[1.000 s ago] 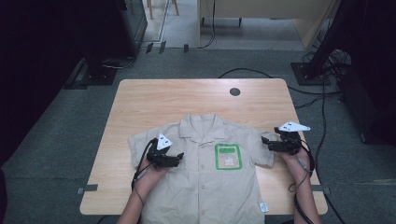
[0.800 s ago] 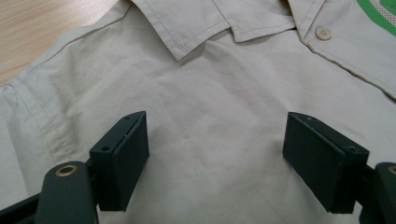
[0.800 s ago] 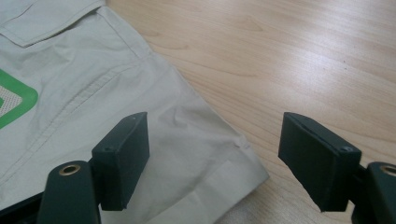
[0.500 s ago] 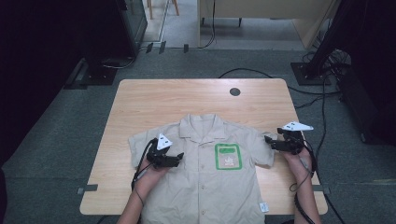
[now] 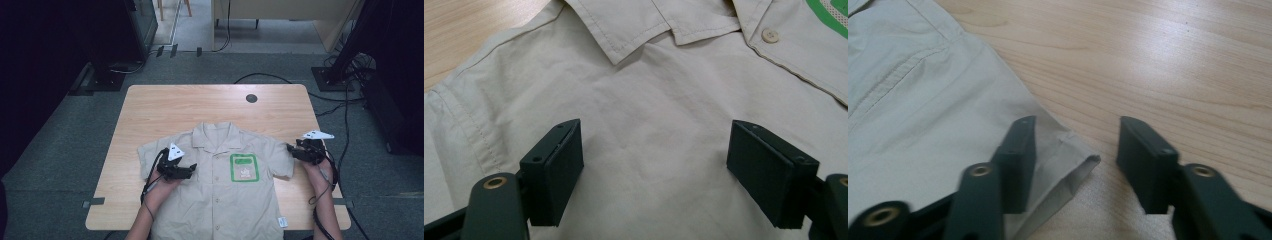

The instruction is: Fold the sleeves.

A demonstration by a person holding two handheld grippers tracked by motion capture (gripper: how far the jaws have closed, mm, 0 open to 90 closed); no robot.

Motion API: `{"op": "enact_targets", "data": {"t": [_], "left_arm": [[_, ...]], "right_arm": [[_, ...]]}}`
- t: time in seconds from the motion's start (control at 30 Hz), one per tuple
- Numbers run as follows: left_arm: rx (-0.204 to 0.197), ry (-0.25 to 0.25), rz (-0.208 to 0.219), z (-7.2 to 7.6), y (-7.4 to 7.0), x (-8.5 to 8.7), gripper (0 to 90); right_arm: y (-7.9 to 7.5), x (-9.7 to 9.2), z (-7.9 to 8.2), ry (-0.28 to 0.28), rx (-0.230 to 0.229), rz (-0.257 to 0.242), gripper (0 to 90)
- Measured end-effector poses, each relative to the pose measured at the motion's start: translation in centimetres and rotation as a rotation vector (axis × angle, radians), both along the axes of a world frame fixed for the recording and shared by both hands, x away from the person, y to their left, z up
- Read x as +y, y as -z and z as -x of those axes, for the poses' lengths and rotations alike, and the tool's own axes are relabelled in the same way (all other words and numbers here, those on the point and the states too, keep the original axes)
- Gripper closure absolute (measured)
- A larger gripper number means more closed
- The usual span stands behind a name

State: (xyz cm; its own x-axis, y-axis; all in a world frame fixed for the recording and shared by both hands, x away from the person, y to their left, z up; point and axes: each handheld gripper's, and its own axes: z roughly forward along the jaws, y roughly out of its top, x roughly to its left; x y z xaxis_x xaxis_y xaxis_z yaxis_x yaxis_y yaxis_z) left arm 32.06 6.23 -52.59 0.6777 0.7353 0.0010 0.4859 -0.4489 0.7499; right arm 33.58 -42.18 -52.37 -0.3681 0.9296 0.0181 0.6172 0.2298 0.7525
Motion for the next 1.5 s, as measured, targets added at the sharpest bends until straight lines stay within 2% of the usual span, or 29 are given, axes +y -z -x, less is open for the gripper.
{"op": "enact_targets", "data": {"t": [0.1,0.13,0.17,0.23,0.37,0.5,0.73,1.23,1.5], "left_arm": [[0.000,0.000,0.000,0.0,0.0,0.0,22.6],[0.000,0.000,0.000,0.0,0.0,0.0,22.6],[0.000,0.000,0.000,0.0,0.0,0.0,22.6],[0.000,0.000,0.000,0.0,0.0,0.0,22.6],[0.000,0.000,0.000,0.0,0.0,0.0,22.6],[0.001,0.000,0.001,0.0,0.0,0.0,22.6],[0.001,-0.001,0.000,0.0,0.0,0.0,22.6],[0.001,-0.004,0.000,0.0,0.0,0.0,22.7],[0.001,-0.008,-0.001,0.0,0.0,0.0,22.8]], "right_arm": [[0.0,0.0,0.2,-0.005,-0.007,-0.005,73.3],[0.0,0.0,0.2,-0.002,-0.005,-0.009,75.2],[0.0,-0.1,0.2,-0.003,0.004,-0.024,82.4],[-0.1,-0.1,0.1,-0.008,0.016,-0.044,85.9],[-0.2,0.1,0.1,-0.017,0.017,-0.036,87.0],[-0.7,0.1,0.4,-0.018,-0.007,-0.054,87.3],[-1.8,0.5,1.0,-0.030,-0.077,-0.042,87.2],[-3.1,2.0,1.6,-0.066,-0.122,-0.026,87.2],[-3.9,3.4,1.7,-0.092,-0.141,-0.012,87.0]]}}
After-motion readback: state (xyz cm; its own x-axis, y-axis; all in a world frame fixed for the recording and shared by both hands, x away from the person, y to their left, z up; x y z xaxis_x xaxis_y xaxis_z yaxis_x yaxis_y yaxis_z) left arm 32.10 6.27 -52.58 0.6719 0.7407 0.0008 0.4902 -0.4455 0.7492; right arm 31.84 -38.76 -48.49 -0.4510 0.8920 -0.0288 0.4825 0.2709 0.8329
